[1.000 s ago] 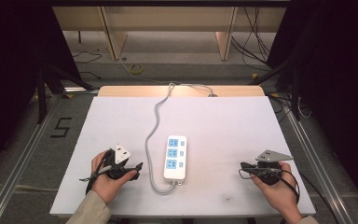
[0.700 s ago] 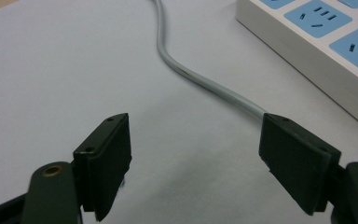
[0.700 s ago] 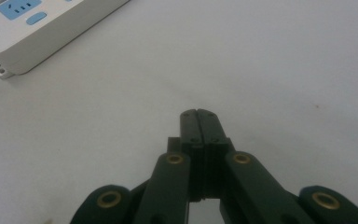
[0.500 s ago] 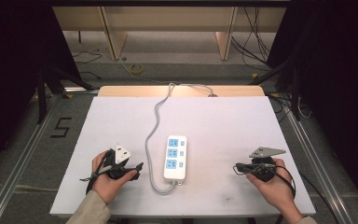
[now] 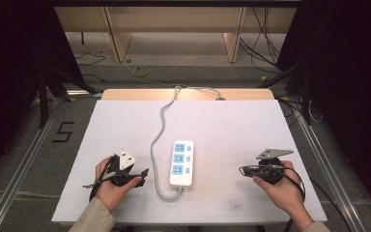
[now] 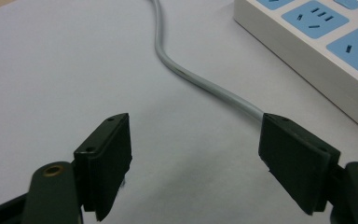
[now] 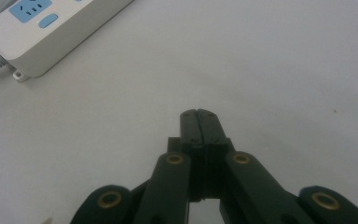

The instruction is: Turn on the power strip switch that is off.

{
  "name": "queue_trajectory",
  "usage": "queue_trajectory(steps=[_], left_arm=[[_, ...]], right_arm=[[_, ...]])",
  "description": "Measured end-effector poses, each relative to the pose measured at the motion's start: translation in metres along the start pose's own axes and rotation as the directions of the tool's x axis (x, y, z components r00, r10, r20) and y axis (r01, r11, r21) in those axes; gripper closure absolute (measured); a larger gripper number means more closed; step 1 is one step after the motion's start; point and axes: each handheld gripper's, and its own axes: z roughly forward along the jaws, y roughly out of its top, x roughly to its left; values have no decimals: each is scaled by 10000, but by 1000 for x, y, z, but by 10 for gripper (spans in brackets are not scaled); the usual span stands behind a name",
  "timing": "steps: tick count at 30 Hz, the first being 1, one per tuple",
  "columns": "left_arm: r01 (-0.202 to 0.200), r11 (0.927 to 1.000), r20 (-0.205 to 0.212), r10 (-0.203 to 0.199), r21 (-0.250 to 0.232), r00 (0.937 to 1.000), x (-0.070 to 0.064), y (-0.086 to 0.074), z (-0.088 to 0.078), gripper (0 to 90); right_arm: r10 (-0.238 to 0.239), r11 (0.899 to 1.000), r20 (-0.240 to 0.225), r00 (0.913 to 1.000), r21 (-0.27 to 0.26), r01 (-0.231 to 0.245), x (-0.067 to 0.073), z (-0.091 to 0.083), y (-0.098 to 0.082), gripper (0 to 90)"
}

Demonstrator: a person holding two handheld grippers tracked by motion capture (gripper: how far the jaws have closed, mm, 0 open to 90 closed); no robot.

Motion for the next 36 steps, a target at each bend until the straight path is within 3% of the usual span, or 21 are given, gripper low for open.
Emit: queue_trajectory(steps=[10,18,36], left_arm=[[7,10000,8,-7,-55,10000,1,0,1,253],[29,10000,41,-29,-29,10000,2,0,2,254],[12,10000,33,-12,-62,10000,0,1,1,256]], right_arm=[[52,9997,-89,9999,240,-50,0,0,7,900],[35,9968,-285,9996,804,-12,1,1,16,900],[-100,9945,-333,9994,1037,134,10,7,34,900]])
